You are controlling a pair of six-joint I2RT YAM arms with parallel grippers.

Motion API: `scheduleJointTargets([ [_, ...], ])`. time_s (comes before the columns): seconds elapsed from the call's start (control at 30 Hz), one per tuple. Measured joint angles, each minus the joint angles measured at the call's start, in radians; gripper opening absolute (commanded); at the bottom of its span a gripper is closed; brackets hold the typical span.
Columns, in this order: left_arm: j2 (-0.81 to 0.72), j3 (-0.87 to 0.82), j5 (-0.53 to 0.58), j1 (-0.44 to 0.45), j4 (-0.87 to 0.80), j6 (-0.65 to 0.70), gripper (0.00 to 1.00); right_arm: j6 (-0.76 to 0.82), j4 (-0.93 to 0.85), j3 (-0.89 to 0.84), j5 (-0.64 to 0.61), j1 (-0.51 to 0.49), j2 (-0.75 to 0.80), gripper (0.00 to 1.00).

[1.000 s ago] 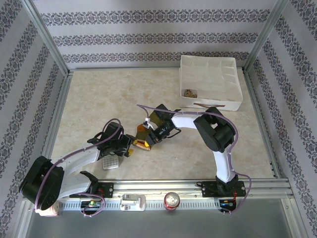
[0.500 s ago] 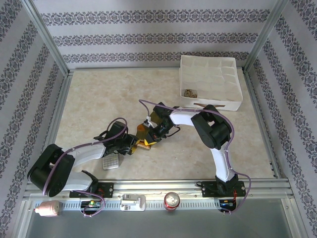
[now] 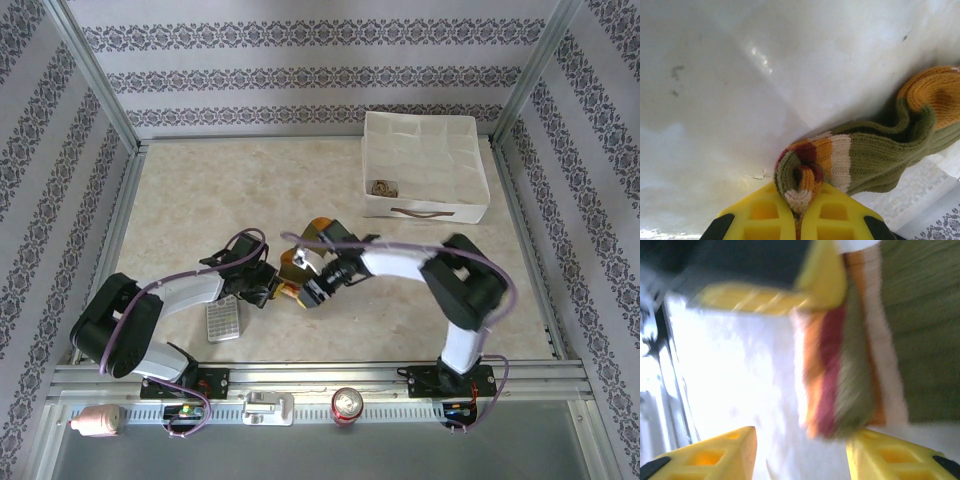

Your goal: Roll the socks

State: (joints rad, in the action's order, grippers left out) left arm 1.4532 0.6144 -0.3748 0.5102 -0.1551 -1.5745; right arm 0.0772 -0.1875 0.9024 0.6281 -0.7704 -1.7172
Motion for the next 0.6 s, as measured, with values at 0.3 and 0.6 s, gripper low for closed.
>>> scheduleJointTargets([
  [0.3, 0.058, 0.086, -0.054, -0.021, -0.119, 0.036, 0.00, 0.514, 0.283, -0.224, -0.488, -0.227, 0.191, 0.65],
  [0.6, 0.089, 0.126, -0.087, -0.036, -0.173, 0.072, 0.00, 0.753, 0.342, -0.117, -0.736, -0.308, 0.015, 0.47],
])
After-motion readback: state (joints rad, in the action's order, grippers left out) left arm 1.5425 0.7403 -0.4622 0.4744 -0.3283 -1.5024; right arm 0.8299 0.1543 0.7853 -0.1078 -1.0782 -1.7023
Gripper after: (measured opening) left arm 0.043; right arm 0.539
